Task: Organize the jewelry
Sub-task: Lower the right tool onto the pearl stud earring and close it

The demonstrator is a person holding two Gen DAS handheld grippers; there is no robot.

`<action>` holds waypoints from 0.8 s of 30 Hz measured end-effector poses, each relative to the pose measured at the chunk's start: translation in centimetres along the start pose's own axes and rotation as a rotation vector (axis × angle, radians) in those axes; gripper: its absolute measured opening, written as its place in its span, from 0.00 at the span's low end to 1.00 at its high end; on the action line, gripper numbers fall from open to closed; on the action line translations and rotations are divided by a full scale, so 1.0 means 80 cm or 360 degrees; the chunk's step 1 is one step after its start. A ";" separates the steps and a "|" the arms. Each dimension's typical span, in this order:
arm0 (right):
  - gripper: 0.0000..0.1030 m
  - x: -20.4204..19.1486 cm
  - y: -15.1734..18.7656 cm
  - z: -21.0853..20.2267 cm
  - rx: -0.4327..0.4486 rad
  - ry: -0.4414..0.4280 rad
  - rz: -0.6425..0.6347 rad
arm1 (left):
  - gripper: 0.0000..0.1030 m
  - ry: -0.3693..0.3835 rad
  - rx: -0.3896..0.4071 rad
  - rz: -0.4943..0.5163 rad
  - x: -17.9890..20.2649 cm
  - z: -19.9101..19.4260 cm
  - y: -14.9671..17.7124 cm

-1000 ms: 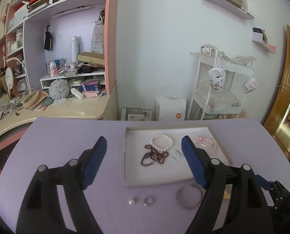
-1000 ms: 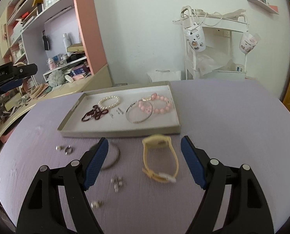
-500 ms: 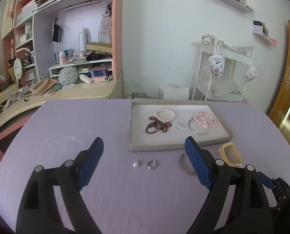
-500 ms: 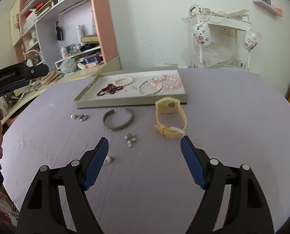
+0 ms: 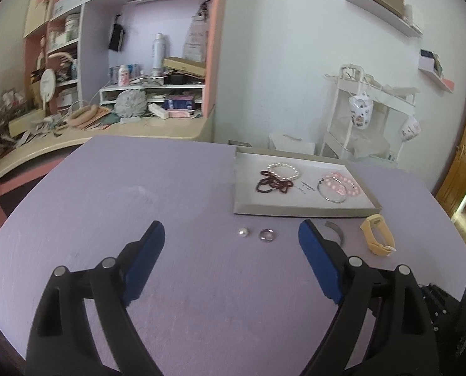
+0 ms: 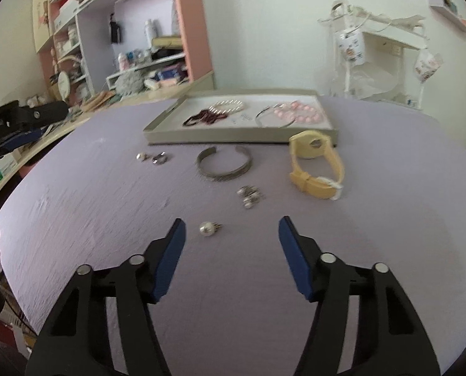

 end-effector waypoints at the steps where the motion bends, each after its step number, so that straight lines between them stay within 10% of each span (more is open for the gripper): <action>1: 0.54 -0.003 0.001 0.001 -0.0012 -0.0004 -0.0011 | 0.85 -0.0014 0.0007 -0.0018 -0.007 -0.001 -0.002; 24: 0.14 -0.023 -0.001 0.045 -0.0278 -0.0046 -0.0157 | 0.85 -0.0120 -0.0002 -0.0105 -0.044 0.020 -0.022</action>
Point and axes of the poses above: each gripper's, at about its wrist camera, not at the fingertips, and z roughly the way its jaws point, x to its right, y to its underside, the point moved 9 cm from there along z, roughly the way its jaws point, and after that the axes turned 13 degrees about -z, right-handed, at the moved point
